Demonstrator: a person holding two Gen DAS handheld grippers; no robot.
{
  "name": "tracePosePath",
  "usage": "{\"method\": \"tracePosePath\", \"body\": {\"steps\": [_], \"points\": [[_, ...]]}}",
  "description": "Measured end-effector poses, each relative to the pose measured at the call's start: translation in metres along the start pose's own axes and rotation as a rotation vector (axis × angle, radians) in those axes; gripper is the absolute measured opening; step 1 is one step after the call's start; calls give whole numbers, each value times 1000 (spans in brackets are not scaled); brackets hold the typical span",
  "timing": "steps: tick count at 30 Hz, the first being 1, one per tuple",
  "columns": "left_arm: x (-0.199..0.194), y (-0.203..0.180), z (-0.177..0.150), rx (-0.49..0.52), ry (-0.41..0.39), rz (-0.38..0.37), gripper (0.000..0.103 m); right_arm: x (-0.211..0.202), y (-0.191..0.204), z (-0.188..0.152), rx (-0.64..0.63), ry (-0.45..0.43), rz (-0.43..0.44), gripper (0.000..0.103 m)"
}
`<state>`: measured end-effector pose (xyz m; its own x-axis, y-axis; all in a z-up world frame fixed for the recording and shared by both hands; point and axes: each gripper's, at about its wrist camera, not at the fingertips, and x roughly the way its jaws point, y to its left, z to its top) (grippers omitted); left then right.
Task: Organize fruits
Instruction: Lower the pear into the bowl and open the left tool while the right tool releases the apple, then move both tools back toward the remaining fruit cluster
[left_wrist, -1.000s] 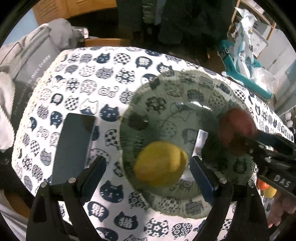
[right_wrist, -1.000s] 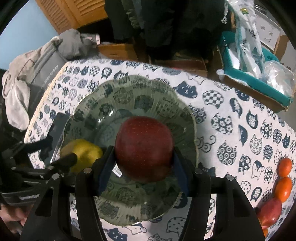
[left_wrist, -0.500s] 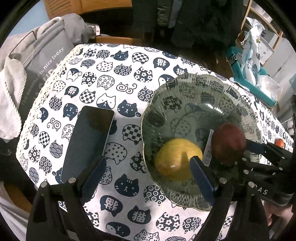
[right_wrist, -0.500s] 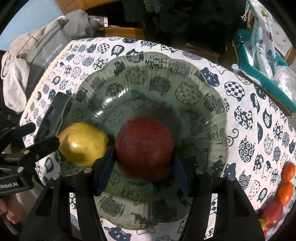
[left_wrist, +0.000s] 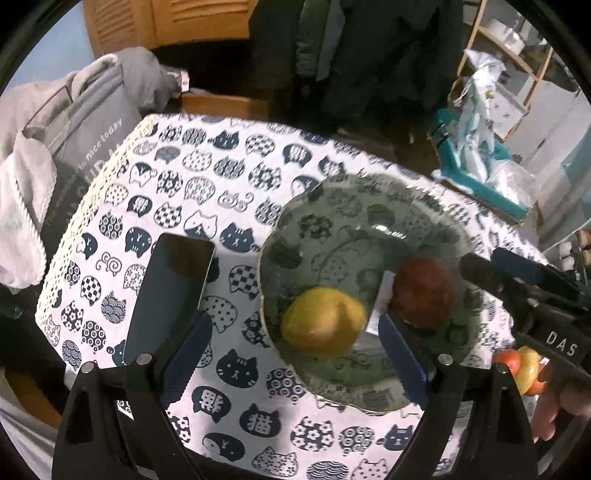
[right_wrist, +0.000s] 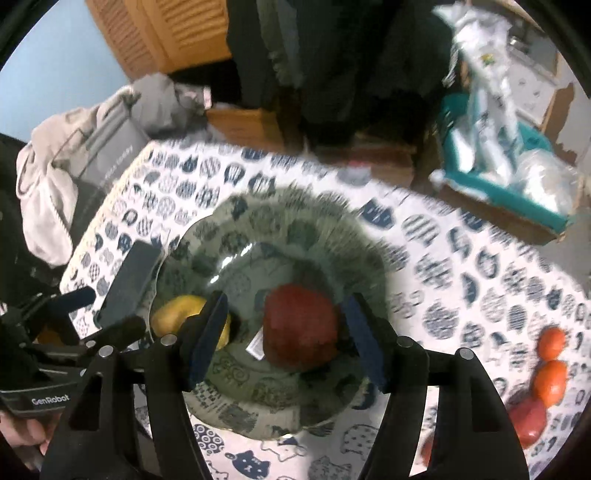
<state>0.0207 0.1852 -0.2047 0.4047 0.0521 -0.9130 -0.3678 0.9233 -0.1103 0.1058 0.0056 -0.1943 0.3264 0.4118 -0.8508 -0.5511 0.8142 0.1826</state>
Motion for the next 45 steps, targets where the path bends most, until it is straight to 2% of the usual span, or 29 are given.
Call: {"method": "tracePosePath", "body": {"steps": [5, 9, 17, 24, 32, 37, 45], "points": [[-24, -12, 5, 9, -51, -41, 93, -44, -9, 2, -3, -94, -45, 68], [-41, -25, 4, 33, -80, -67, 93, -79, -18, 1, 15, -161, -66, 74], [-76, -58, 2, 104, -138, -128, 93, -146, -36, -15, 31, -272, -103, 79], [-110, -85, -6, 160, -192, -194, 93, -189, -52, -38, 35, -316, -139, 82], [-134, -120, -19, 252, -235, -234, 93, -231, -75, -64, 59, -369, -187, 84], [-140, -139, -27, 303, -247, -233, 93, -250, -89, -79, 73, -395, -212, 84], [-131, -165, -32, 347, -215, -249, 93, -264, -119, -101, 105, -395, -255, 85]]}}
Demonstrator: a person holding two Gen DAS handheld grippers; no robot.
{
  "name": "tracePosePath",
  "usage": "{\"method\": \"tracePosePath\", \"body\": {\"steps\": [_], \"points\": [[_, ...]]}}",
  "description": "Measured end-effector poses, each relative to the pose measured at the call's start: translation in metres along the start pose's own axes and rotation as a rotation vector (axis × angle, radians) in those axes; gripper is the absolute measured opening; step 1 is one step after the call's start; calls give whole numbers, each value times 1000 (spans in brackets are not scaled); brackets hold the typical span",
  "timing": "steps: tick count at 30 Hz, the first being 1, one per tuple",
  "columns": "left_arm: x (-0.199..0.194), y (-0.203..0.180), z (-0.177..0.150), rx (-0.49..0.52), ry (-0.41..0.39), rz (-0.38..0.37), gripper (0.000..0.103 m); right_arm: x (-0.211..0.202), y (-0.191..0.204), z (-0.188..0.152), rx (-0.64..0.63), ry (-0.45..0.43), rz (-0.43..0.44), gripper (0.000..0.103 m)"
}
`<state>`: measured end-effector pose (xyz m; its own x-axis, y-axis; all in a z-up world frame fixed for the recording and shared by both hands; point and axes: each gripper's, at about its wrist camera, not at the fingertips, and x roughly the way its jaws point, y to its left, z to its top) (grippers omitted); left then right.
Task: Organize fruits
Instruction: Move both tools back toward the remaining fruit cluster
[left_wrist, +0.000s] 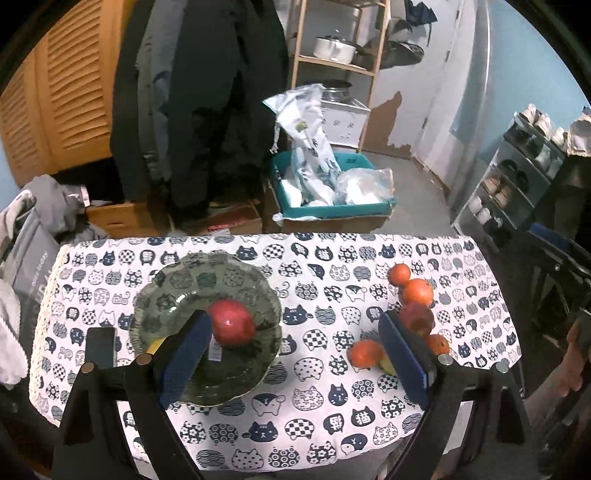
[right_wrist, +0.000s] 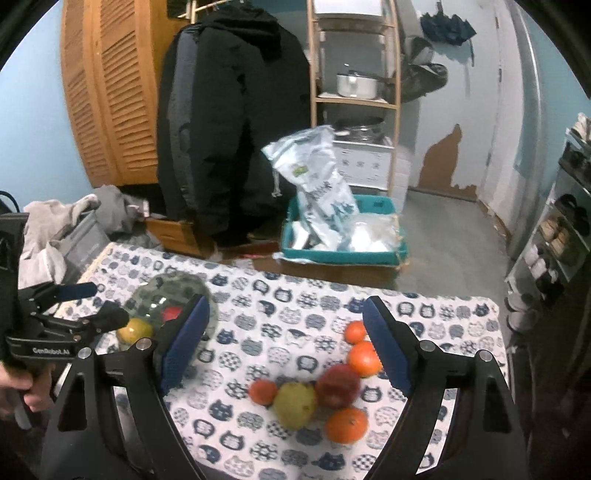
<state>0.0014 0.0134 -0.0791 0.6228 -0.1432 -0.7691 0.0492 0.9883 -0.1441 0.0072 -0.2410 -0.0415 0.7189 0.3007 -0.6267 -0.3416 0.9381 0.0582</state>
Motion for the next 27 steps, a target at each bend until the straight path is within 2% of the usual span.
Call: {"method": "tracePosePath", "body": {"steps": [11, 17, 27], "points": [[35, -40, -3, 63, 87, -46, 93, 1, -48, -23, 71, 53, -60, 85], [64, -55, -14, 99, 145, -22, 93, 11, -64, -37, 85, 99, -78, 85], [115, -61, -35, 84, 255, -7, 93, 55, -82, -77, 142, 263, -79, 85]]}}
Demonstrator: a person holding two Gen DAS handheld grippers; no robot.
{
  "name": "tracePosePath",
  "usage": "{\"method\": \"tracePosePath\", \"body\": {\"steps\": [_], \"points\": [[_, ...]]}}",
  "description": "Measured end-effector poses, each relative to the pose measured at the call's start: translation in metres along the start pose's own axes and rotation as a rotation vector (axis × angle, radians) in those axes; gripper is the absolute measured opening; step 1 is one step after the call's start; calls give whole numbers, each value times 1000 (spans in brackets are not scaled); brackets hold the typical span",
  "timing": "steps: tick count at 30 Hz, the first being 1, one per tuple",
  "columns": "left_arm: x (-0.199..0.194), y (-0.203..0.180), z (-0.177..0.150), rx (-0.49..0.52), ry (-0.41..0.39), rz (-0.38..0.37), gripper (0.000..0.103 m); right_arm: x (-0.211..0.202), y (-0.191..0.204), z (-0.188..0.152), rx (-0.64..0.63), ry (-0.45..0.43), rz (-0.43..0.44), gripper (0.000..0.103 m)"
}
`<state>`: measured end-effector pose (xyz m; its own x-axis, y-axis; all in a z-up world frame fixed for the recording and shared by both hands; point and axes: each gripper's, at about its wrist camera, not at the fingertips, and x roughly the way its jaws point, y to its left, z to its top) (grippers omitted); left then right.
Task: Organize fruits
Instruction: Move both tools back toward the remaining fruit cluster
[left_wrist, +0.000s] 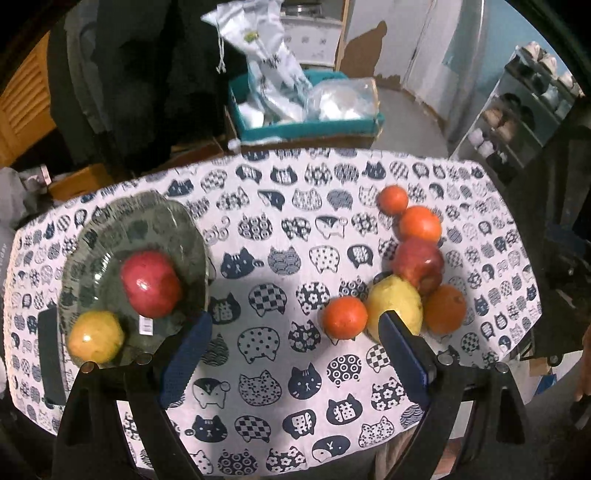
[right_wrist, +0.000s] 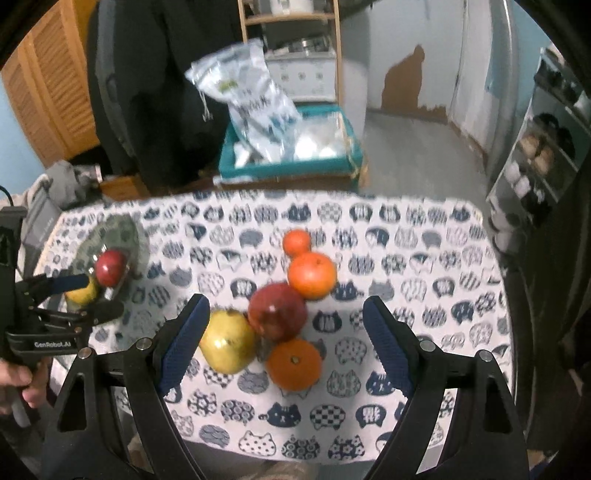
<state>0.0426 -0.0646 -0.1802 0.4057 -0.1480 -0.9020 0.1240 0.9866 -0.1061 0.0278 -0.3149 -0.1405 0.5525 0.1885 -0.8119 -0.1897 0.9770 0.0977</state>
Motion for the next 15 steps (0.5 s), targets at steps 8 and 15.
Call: {"method": "tracePosePath", "body": {"steps": [8, 15], "points": [[42, -7, -7, 20, 81, 2, 93, 50, -6, -26, 0, 157, -10, 85], [62, -10, -11, 36, 108, 12, 93, 84, -11, -46, 17, 267, 0, 85]]}}
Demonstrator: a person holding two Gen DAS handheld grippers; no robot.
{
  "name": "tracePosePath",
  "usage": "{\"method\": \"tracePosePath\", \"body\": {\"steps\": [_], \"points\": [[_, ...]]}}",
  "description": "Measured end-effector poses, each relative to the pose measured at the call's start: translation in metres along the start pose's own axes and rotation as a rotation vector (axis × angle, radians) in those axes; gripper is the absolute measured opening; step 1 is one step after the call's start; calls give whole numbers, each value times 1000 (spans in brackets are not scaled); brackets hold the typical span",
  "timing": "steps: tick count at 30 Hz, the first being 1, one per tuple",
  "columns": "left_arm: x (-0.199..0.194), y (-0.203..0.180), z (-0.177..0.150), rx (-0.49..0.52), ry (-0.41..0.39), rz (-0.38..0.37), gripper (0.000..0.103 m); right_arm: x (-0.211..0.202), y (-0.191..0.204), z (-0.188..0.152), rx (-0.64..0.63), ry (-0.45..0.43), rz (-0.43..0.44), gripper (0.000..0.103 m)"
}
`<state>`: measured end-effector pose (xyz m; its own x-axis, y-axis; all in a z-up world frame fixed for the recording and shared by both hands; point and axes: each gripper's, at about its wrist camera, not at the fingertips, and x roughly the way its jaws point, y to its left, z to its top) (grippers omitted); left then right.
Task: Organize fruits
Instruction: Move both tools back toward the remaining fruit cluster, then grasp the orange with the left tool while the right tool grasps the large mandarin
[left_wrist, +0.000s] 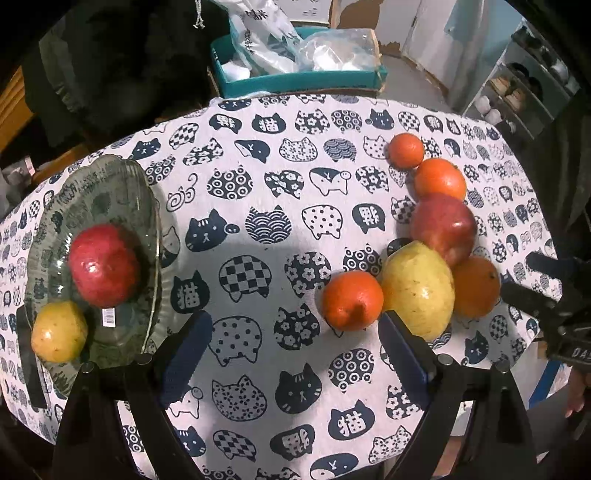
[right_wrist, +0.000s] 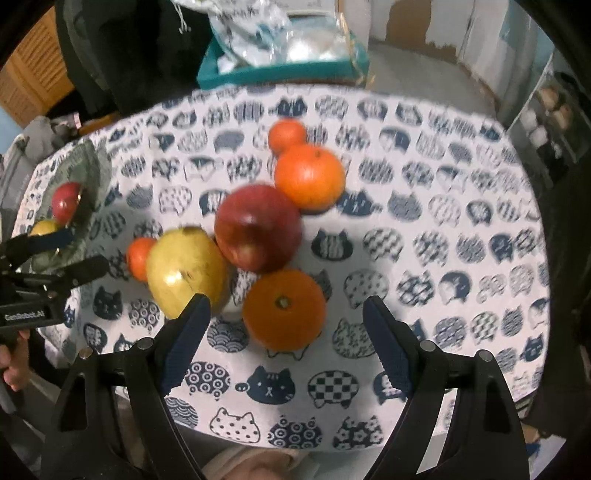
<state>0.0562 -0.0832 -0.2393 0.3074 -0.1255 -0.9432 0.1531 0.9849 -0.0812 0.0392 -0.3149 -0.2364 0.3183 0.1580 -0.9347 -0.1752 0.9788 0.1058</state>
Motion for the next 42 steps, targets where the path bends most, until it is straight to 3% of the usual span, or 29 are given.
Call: {"method": "tracePosePath", "body": {"steps": [18, 21, 23, 34, 35, 38, 40, 42], "points": [[25, -12, 0, 50, 15, -59, 88, 56, 8, -3, -33, 113, -3, 84], [28, -14, 1, 65, 21, -62, 88, 66, 8, -3, -37, 128, -11, 78], [32, -15, 1, 68, 27, -60, 88, 73, 7, -3, -32, 141, -6, 69], [41, -17, 4, 81, 23, -70, 85, 70, 12, 0, -51, 116, -28, 64], [41, -16, 4, 76, 22, -83, 83, 67, 10, 0, -47, 114, -28, 64], [40, -15, 3, 69, 28, -144, 66, 58, 2, 3, -31, 109, -19, 64], [38, -18, 3, 81, 31, -178, 46, 55, -1, 4, -25, 103, -14, 64], [36, -23, 3, 97, 33, -178, 43, 55, -1, 4, -23, 99, -11, 64]]}}
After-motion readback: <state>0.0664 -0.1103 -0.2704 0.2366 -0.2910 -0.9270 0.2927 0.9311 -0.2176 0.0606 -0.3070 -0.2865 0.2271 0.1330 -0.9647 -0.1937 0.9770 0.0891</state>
